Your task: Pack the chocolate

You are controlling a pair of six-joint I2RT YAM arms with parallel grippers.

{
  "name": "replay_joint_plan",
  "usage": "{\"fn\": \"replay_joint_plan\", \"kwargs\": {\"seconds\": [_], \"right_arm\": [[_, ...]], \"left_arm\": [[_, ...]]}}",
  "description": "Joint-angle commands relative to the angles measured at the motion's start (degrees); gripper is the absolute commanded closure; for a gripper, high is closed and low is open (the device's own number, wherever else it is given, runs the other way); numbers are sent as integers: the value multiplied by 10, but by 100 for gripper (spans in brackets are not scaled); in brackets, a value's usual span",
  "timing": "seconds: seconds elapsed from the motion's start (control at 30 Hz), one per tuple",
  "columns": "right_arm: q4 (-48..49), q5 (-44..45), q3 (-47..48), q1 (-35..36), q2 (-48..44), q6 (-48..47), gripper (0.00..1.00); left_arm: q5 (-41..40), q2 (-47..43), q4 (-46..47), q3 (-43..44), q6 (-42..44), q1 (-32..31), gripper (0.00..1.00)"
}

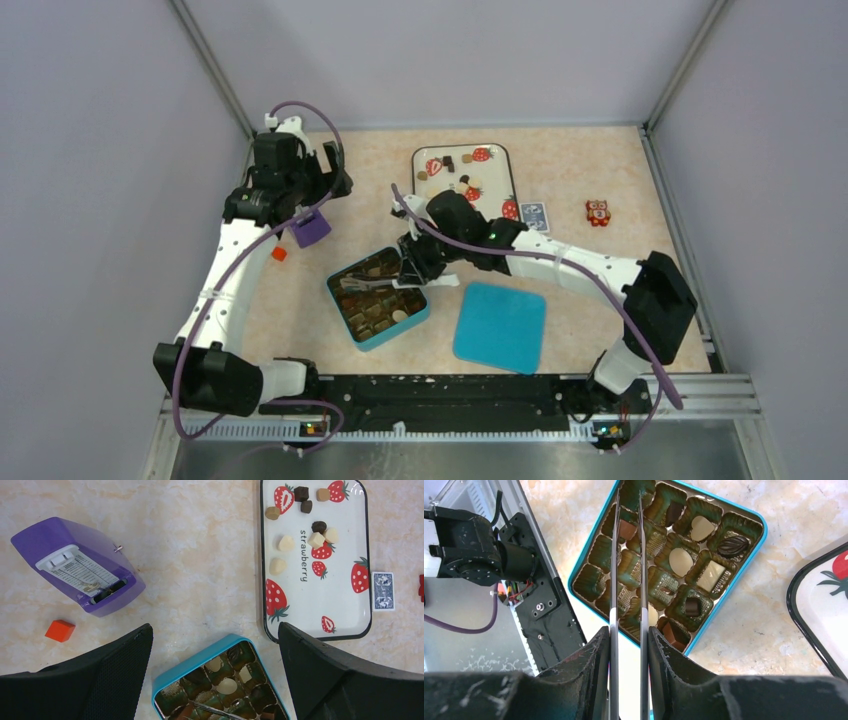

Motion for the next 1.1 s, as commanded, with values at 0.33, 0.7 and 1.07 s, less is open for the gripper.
{"fn": "replay_joint_plan", "kwargs": {"seconds": [0.33,0.7,1.07], "right_arm": [[11,66,17,-28,-87,-2,73],[-56,141,-39,-257,-120,10,73],[-75,289,69,-280,-4,31,71]], "left_arm": [[-7,-10,13,3,7,3,1],[-4,-10,22,-4,-1,3,1],[-13,-7,21,-2,2,3,1]]}}
